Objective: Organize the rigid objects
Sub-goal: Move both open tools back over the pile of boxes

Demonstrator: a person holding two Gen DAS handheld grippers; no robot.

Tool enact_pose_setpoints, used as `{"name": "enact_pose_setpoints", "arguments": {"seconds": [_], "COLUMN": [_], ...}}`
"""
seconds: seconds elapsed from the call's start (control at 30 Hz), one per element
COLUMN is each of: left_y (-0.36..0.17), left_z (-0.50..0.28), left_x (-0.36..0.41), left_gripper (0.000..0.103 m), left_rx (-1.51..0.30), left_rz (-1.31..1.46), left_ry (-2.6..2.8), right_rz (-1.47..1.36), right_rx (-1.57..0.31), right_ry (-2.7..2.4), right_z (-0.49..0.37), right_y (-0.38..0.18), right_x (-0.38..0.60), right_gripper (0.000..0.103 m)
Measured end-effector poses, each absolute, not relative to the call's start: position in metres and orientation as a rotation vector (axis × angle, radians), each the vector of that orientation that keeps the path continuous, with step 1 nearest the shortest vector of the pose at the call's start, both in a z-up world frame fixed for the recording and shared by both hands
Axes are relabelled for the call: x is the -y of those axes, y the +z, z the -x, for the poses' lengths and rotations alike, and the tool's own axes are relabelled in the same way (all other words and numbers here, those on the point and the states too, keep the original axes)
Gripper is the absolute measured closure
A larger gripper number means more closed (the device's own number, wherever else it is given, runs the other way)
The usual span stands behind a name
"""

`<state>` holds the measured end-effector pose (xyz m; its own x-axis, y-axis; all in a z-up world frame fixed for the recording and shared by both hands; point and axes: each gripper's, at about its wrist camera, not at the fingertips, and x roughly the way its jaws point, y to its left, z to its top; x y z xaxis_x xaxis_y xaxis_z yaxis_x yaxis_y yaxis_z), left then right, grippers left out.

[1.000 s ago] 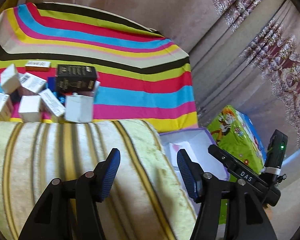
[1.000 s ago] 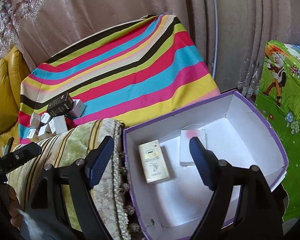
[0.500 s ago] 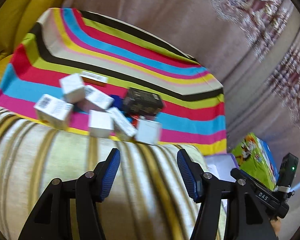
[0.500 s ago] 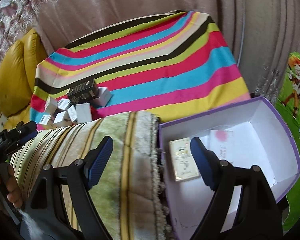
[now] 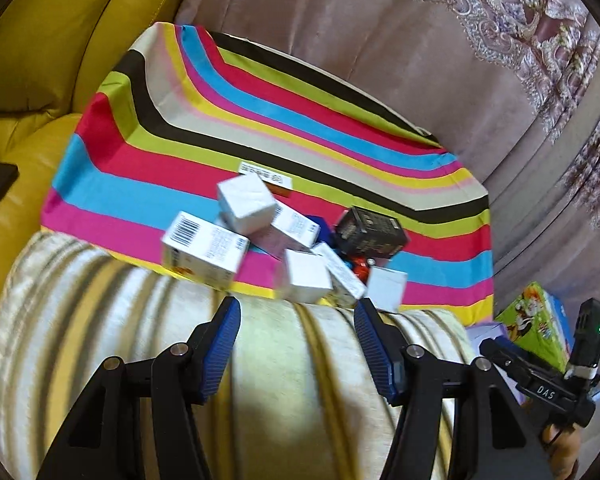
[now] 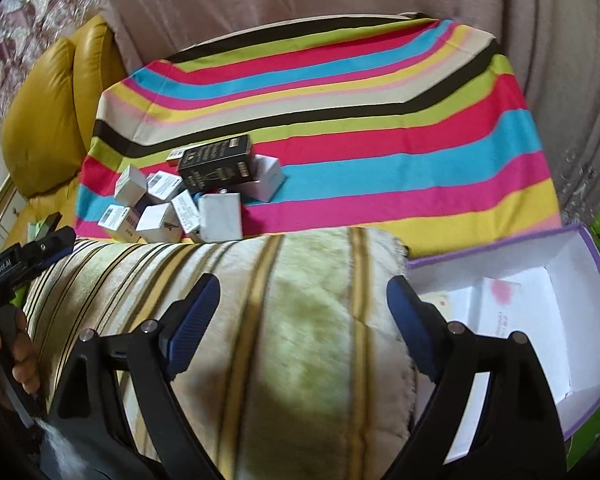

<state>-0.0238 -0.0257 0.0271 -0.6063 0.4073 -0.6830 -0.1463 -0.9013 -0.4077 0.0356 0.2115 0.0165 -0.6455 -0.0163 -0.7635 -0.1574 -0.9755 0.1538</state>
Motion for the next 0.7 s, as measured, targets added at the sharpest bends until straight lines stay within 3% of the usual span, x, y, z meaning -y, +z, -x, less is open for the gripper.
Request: {"name": "enact_pose_setpoints", "arguments": {"seconds": [0.7], "left_y": [0.021], "left_z": [0.101], "left_x": [0.019], "left_gripper": [0.043], "left_rx": [-0.135], "left_rz": [1.245], "left_ry": [2.452], "right_rz": [1.355], "right_rx": [-0.223], "right_ry": [2.802], "right_z": [0.040], "right_y": [0.017], "right_x": [-0.167], "right_gripper": [0.010]}}
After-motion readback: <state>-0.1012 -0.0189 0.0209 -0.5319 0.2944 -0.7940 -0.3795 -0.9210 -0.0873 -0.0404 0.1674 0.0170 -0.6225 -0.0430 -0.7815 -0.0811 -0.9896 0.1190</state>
